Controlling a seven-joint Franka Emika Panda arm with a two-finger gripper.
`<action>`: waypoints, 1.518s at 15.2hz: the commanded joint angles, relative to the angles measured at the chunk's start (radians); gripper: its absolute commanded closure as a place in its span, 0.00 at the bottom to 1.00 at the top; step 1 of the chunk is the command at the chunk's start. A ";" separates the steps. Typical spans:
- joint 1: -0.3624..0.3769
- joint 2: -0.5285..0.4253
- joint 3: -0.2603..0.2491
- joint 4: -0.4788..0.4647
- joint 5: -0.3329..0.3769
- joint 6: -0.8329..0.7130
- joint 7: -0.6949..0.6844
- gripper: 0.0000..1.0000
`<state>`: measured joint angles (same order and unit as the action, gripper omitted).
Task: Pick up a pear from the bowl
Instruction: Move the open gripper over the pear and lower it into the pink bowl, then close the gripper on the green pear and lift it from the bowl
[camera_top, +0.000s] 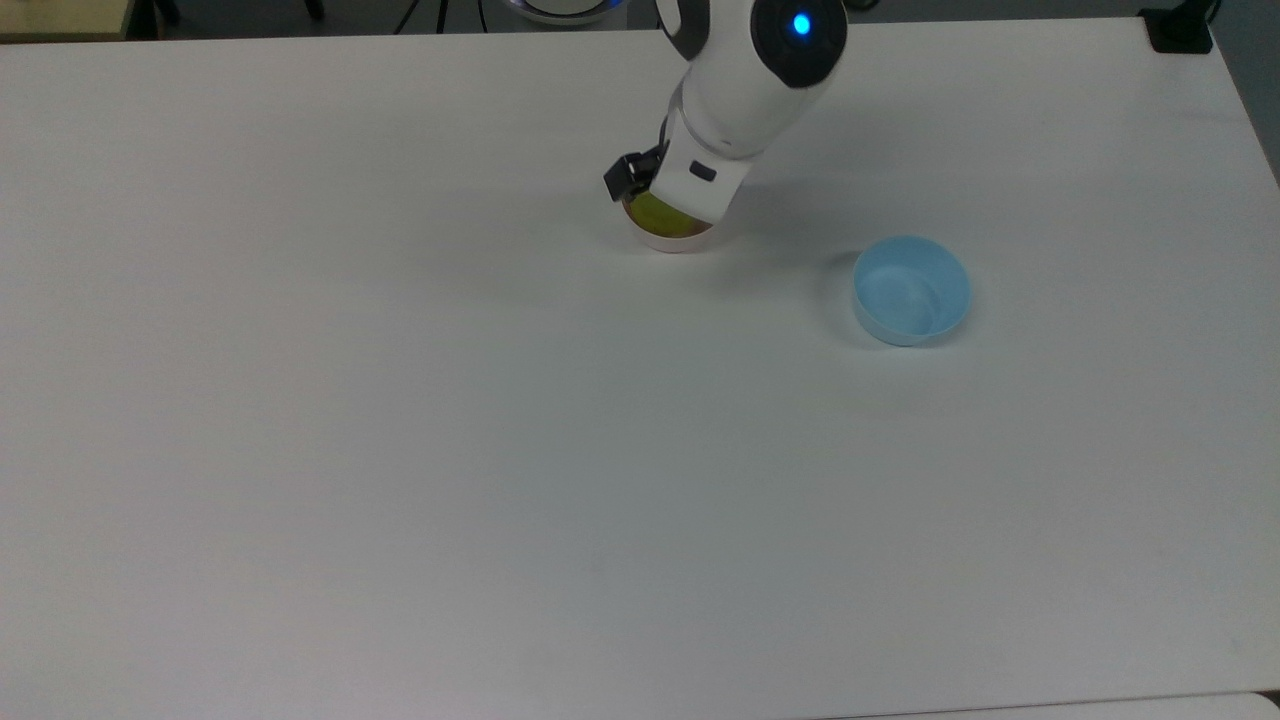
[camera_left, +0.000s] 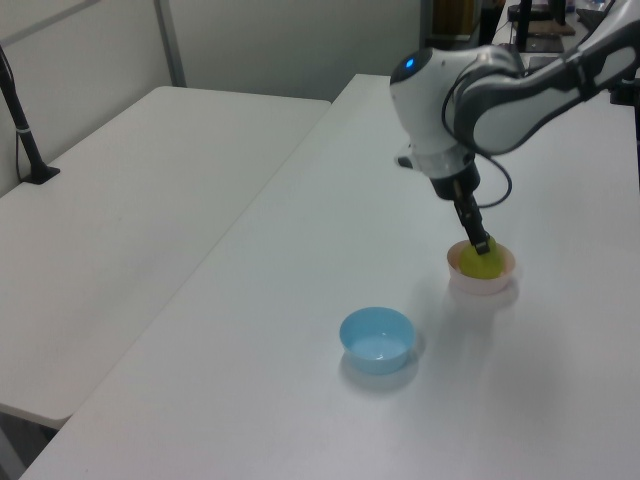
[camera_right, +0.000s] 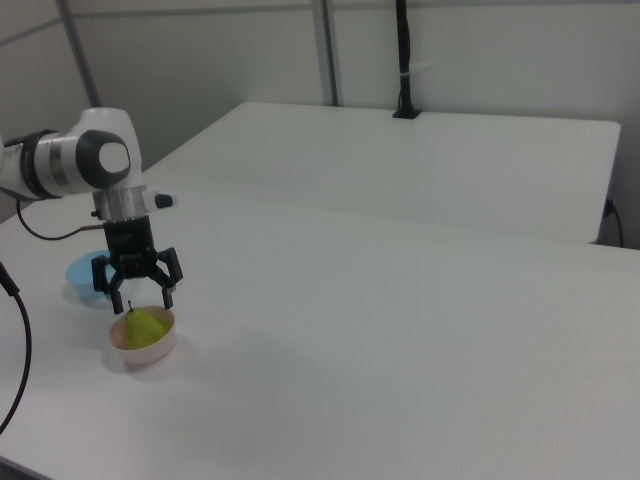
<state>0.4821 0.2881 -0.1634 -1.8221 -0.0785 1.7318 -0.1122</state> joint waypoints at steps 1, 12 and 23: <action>0.036 0.025 -0.016 -0.017 -0.023 0.049 -0.009 0.02; 0.053 0.060 -0.011 -0.016 -0.049 0.075 0.029 0.55; 0.012 -0.050 -0.011 0.086 0.029 -0.119 -0.015 0.61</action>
<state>0.5126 0.2726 -0.1646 -1.7757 -0.0996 1.6782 -0.1036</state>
